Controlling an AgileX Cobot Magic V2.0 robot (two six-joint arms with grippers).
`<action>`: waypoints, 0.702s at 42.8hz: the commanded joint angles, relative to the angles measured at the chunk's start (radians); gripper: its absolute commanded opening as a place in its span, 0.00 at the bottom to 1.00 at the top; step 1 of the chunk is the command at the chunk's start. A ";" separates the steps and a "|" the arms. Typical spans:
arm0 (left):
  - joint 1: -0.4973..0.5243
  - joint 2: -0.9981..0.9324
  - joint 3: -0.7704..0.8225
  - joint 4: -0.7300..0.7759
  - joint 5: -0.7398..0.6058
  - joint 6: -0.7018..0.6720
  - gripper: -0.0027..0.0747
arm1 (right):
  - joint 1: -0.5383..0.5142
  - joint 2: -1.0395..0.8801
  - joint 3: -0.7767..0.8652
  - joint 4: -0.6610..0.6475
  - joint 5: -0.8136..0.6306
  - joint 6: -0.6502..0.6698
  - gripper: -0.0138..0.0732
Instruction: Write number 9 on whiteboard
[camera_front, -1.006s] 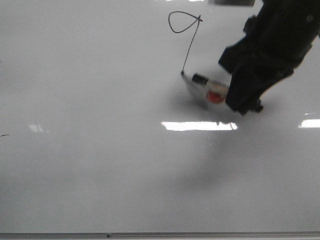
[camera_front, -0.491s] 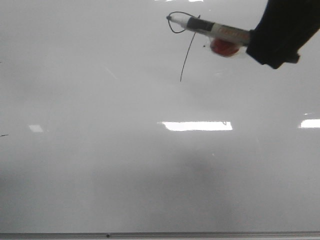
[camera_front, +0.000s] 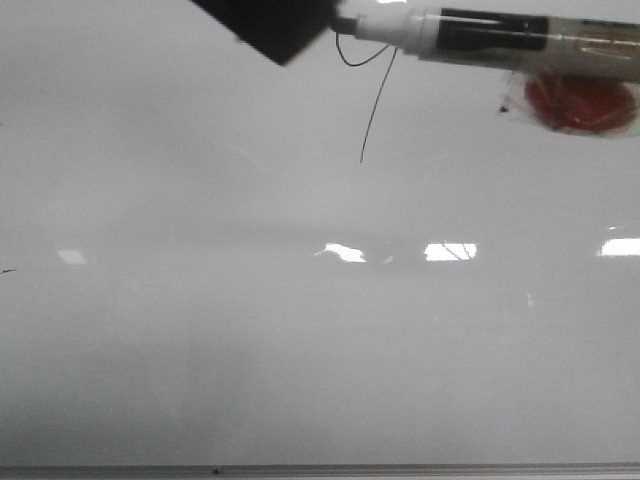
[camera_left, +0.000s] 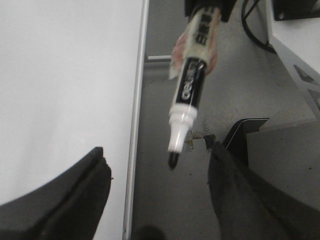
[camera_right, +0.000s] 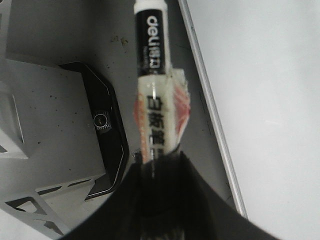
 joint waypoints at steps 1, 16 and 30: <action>-0.047 0.040 -0.082 -0.033 -0.029 0.003 0.58 | 0.000 -0.015 -0.023 0.025 -0.024 -0.015 0.08; -0.085 0.120 -0.158 -0.035 0.018 0.003 0.56 | 0.000 -0.015 -0.023 0.025 -0.023 -0.015 0.08; -0.085 0.120 -0.158 -0.077 -0.006 0.003 0.21 | 0.000 -0.015 -0.023 0.025 -0.014 -0.015 0.09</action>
